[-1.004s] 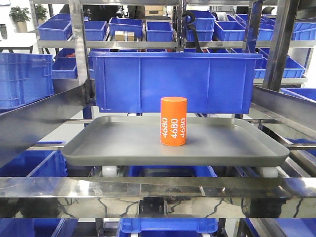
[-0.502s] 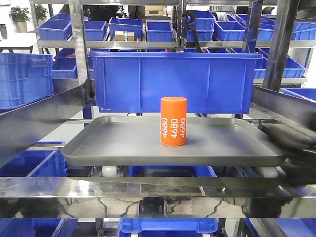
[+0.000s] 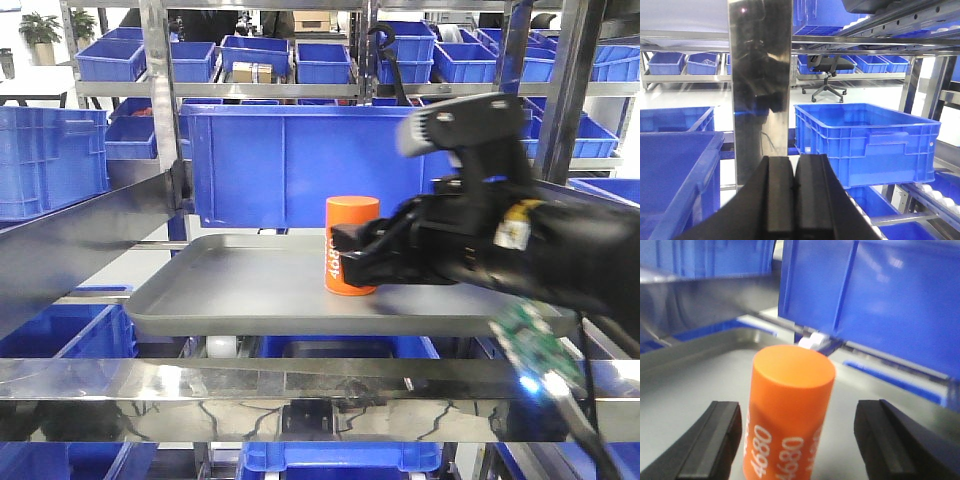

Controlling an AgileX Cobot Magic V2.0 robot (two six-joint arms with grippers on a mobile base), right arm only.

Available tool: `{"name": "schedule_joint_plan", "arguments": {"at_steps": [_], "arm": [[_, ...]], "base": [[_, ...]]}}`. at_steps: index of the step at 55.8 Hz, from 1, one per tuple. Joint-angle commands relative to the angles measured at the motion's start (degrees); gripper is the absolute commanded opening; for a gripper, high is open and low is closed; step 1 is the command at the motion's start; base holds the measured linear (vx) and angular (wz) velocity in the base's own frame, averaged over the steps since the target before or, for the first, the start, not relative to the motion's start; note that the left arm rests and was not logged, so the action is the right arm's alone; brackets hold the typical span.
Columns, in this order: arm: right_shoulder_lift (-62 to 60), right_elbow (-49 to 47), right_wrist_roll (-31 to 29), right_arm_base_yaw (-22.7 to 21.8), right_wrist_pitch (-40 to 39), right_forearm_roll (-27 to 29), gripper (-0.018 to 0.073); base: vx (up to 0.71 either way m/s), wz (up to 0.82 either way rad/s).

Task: Grab orange capacitor from left shelf to right conveyor

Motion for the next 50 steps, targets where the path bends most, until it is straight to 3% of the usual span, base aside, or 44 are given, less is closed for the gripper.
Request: {"name": "schedule_joint_plan", "arguments": {"at_steps": [1,28,36,50], "arm": [[0.9,-5.1,0.1,-0.1,-1.8,0.3,0.0533],[7.3,-8.5,0.2,-0.1,-5.5,1.7,0.0503],[7.3,-8.5,0.1,-0.1,-7.8,2.2,0.0406],[7.3,-8.5,0.1,-0.1,-7.8,2.6,0.0135]], "base": [[0.00,0.00],[0.00,0.00],[0.00,0.00],[0.00,0.00]]}}
